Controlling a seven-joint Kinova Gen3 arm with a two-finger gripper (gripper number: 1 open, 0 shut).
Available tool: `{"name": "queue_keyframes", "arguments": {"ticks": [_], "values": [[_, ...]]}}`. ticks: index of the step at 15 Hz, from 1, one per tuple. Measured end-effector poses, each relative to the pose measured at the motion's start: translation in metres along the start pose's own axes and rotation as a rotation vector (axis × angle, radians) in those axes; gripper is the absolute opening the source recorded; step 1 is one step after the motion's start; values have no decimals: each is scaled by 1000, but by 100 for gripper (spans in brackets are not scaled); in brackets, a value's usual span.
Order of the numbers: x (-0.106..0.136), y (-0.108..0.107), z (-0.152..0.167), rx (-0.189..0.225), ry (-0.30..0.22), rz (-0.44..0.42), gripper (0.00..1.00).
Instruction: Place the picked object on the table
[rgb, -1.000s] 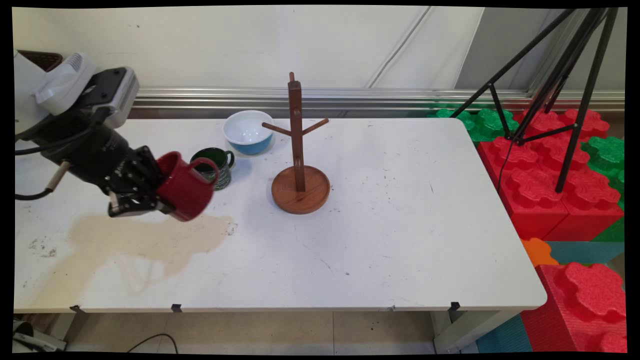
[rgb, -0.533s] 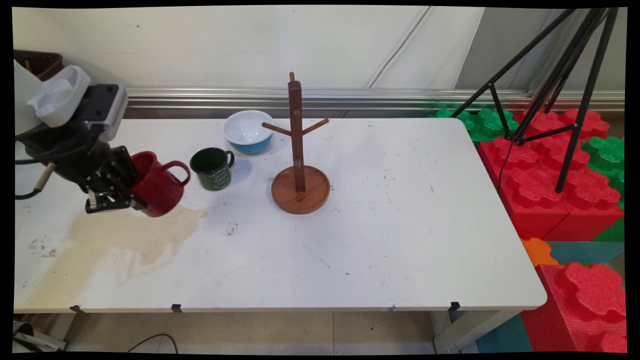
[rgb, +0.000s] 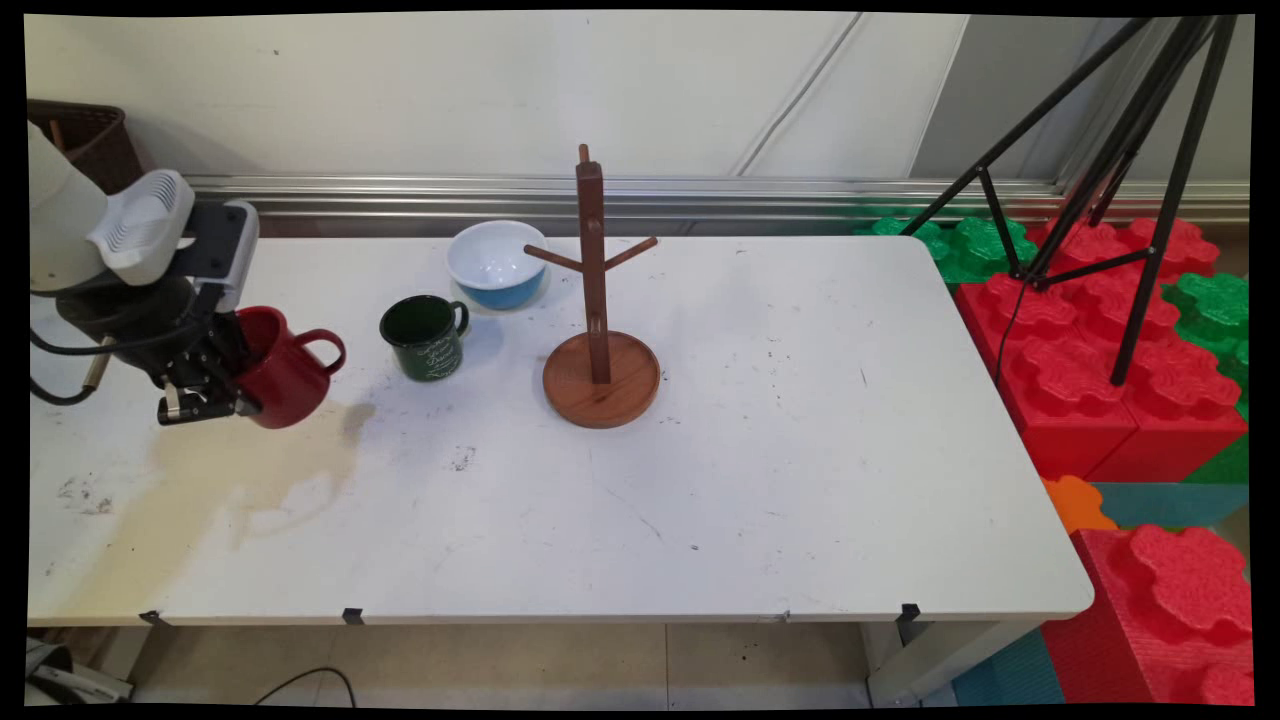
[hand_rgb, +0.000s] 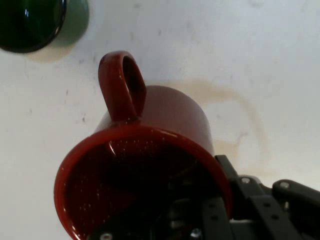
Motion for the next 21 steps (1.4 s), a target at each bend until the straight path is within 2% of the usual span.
{"name": "queue_keyframes", "arguments": {"ticks": [4,8,13,21], "values": [[-7,-10,17,10,-46,-20,0],[-12,-19,34,9,-72,-47,0],[-16,-30,54,-2,-77,-58,0],[-8,-39,78,-16,-52,-42,0]]}}
